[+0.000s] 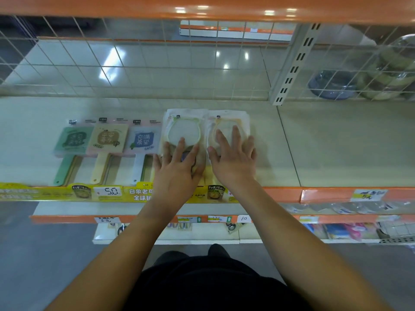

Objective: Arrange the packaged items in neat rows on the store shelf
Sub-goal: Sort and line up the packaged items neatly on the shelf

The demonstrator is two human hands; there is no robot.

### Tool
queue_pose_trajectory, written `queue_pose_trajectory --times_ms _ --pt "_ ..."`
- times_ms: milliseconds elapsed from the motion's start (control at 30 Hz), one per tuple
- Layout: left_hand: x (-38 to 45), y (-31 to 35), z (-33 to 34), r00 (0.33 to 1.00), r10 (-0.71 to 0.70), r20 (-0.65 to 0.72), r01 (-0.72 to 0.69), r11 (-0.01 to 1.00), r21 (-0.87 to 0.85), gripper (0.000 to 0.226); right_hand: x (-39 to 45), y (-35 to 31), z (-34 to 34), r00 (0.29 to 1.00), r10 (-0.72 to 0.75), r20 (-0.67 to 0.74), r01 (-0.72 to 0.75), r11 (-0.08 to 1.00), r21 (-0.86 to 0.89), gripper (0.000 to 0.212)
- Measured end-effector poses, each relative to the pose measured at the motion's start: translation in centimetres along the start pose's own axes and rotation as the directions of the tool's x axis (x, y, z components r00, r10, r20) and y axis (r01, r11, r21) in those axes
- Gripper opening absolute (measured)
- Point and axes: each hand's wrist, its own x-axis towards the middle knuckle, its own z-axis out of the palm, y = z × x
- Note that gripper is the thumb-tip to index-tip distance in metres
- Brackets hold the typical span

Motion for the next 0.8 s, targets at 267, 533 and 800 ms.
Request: queue_pose_trajectory --times_ms 267,533,800 --pt "-0.7 0.1 -1.4 0.996 -0.075 -0.051 0.073 0.997 -0.036 0.059 0.0 -0.4 -1.5 0.998 -0.043 -0.052 0.042 0.999 -0.02 0.062" --pt "-1.5 -4.2 -3.7 0.981 -0.155 -0.12 0.151 0.988 -0.042 0.067 -0.8 -5.8 -0.6 0.976 -0.21 -0.049 0.213 0.976 0.054 0.06" --pt "0.4 -10.5 -4.7 0.987 -0.043 -0.153 0.033 0.997 -0.062 0.049 -0.5 -12.6 1.8 0.982 -0.147 -0.116 0.148 0.989 0.003 0.051"
